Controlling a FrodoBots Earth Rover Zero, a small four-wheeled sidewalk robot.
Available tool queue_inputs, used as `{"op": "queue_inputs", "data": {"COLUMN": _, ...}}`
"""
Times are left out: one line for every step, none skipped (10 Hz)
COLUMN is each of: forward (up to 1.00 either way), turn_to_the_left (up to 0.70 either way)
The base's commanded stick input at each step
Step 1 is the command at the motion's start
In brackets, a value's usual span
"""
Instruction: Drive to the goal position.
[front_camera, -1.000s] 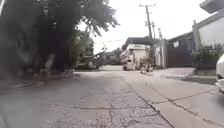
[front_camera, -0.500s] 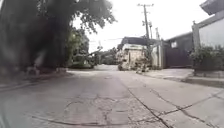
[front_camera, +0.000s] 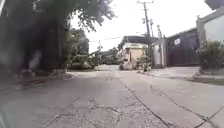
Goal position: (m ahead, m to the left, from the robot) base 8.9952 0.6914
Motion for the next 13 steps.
{"op": "queue_inputs", "data": {"forward": 0.85, "turn_to_the_left": -0.34}}
{"op": "queue_inputs", "data": {"forward": 0.85, "turn_to_the_left": -0.34}}
{"op": "queue_inputs", "data": {"forward": 0.85, "turn_to_the_left": -0.34}}
{"op": "queue_inputs", "data": {"forward": 0.85, "turn_to_the_left": -0.04}}
{"op": "queue_inputs", "data": {"forward": 0.81, "turn_to_the_left": 0.00}}
{"op": "queue_inputs", "data": {"forward": 0.75, "turn_to_the_left": 0.00}}
{"op": "queue_inputs", "data": {"forward": 0.72, "turn_to_the_left": 0.00}}
{"op": "queue_inputs", "data": {"forward": 0.82, "turn_to_the_left": 0.00}}
{"op": "queue_inputs", "data": {"forward": 0.85, "turn_to_the_left": 0.00}}
{"op": "queue_inputs", "data": {"forward": 0.85, "turn_to_the_left": 0.00}}
{"op": "queue_inputs", "data": {"forward": 0.85, "turn_to_the_left": -0.01}}
{"op": "queue_inputs", "data": {"forward": 0.85, "turn_to_the_left": -0.03}}
{"op": "queue_inputs", "data": {"forward": 0.85, "turn_to_the_left": -0.34}}
